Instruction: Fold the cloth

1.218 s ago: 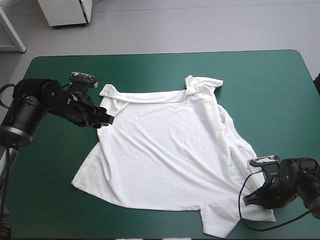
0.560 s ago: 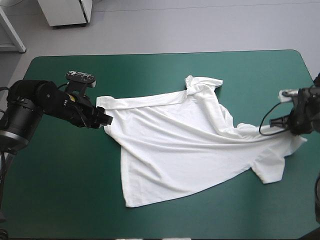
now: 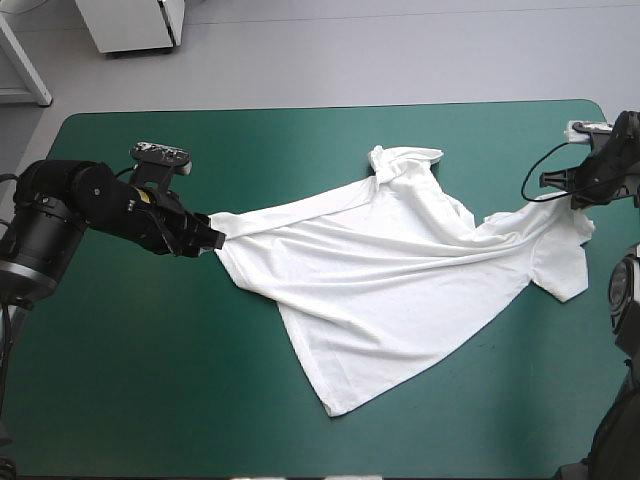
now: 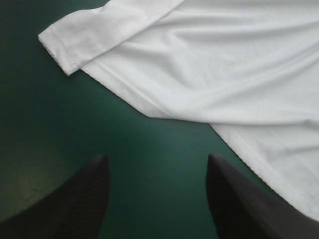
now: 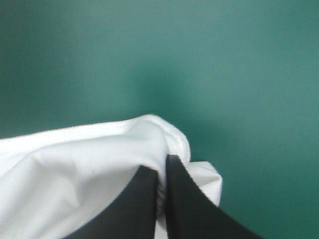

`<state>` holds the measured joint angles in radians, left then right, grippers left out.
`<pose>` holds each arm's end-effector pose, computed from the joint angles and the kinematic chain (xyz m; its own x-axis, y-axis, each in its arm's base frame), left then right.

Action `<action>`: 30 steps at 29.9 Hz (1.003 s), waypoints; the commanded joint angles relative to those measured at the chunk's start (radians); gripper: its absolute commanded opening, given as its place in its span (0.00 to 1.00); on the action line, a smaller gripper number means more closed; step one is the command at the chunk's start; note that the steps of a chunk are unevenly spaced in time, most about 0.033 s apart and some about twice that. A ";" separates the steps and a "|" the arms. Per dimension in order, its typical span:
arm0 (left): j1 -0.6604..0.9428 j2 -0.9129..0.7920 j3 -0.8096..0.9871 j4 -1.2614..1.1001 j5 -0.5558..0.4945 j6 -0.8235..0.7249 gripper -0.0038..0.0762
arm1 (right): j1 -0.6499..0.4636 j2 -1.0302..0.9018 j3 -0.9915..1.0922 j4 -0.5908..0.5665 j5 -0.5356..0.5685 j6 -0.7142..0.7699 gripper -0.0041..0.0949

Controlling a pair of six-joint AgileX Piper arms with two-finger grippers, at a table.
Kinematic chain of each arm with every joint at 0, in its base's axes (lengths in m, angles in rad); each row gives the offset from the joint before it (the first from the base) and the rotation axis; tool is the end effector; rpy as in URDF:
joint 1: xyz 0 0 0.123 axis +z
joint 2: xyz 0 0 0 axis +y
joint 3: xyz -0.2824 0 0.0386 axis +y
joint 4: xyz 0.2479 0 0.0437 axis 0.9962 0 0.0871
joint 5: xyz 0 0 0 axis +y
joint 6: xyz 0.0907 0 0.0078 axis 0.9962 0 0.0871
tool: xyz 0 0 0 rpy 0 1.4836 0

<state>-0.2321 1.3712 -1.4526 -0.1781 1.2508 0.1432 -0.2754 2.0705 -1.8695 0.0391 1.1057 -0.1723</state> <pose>0.2571 -0.0765 0.3921 -0.8276 0.2833 -0.4846 0.3773 0.9199 -0.1066 0.4359 -0.1199 0.2602 -0.9328 0.1035 -0.3453 0.1178 0.9928 -0.0207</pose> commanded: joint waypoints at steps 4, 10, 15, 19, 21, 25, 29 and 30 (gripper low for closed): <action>-0.007 -0.031 -0.024 -0.015 0.028 -0.010 0.57 | -0.071 -0.057 -0.030 0.209 0.054 -0.121 0.25; -0.007 -0.031 -0.024 0.015 0.028 0.010 0.57 | -0.109 -0.073 -0.030 0.271 0.112 -0.111 0.64; -0.007 -0.027 -0.024 0.147 0.027 0.012 0.57 | -0.108 -0.174 -0.028 0.317 0.113 -0.109 0.63; 0.000 -0.004 -0.026 0.266 -0.003 -0.001 0.57 | -0.067 -0.305 0.042 0.338 0.113 -0.107 0.63; 0.019 0.030 -0.045 0.283 -0.016 -0.010 0.57 | -0.021 -0.378 0.118 0.341 0.113 -0.103 0.63; 0.063 0.135 -0.118 0.262 -0.024 0.001 0.57 | 0.113 -0.485 0.264 0.334 0.112 -0.103 0.63; 0.092 0.251 -0.217 0.178 -0.081 0.047 0.57 | 0.279 -0.548 0.385 0.325 0.112 -0.103 0.62; 0.098 0.283 -0.242 0.143 -0.085 0.055 0.57 | 0.322 -0.558 0.412 0.321 0.112 -0.103 0.61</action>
<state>-0.1473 1.6282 -1.6121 0.0380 1.2202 0.1778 -0.0447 1.5878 -1.5038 0.3473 1.2305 -0.2719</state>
